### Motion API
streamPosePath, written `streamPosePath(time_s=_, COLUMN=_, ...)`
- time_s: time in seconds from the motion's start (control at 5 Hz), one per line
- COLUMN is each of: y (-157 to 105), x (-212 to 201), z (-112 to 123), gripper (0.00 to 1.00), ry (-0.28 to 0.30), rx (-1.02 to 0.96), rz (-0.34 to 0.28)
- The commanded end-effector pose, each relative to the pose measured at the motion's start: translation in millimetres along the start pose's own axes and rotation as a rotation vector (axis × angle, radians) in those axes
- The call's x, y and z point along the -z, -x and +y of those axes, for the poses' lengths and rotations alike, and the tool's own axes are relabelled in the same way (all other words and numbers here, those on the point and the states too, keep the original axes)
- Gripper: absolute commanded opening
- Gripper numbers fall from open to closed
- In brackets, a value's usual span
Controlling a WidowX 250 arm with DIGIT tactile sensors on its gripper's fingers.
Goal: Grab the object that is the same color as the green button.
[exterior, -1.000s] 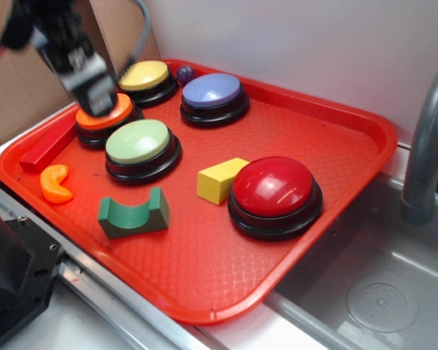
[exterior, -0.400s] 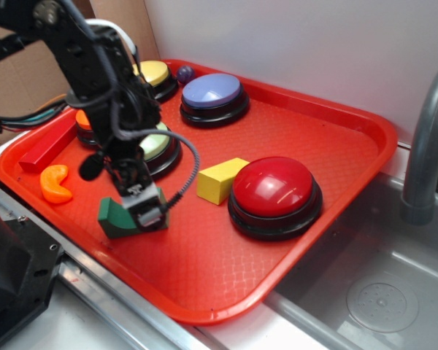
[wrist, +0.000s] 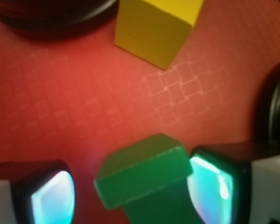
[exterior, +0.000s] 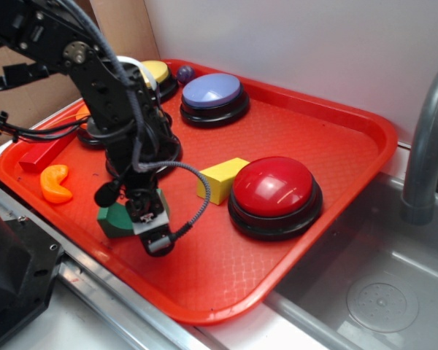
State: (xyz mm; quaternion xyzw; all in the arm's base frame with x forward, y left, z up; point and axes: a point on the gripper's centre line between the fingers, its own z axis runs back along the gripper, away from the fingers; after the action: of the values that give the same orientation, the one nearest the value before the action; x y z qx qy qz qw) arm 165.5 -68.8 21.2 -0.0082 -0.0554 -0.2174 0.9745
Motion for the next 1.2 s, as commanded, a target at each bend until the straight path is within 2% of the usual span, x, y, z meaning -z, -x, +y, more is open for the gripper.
streamPosePath(time_s=0.0, y=-2, x=5, z=0, gripper=0.60, ry=-0.021, rx=0.018, rz=-0.011)
streamPosePath(time_s=0.2, y=-1, x=5, z=1, gripper=0.00, ry=-0.007, rx=0.039, rz=-0.030)
streamPosePath(time_s=0.6, y=-6, x=-3, z=0, gripper=0.00, ry=-0.013, rx=0.010, rz=-0.006)
streamPosePath(time_s=0.8, y=-16, x=-25, z=-2, gripper=0.00, ry=-0.076, rx=-0.070, rz=0.060)
streamPosePath(time_s=1.0, y=-24, x=-58, z=7, gripper=0.00, ry=-0.071, rx=-0.242, rz=0.041)
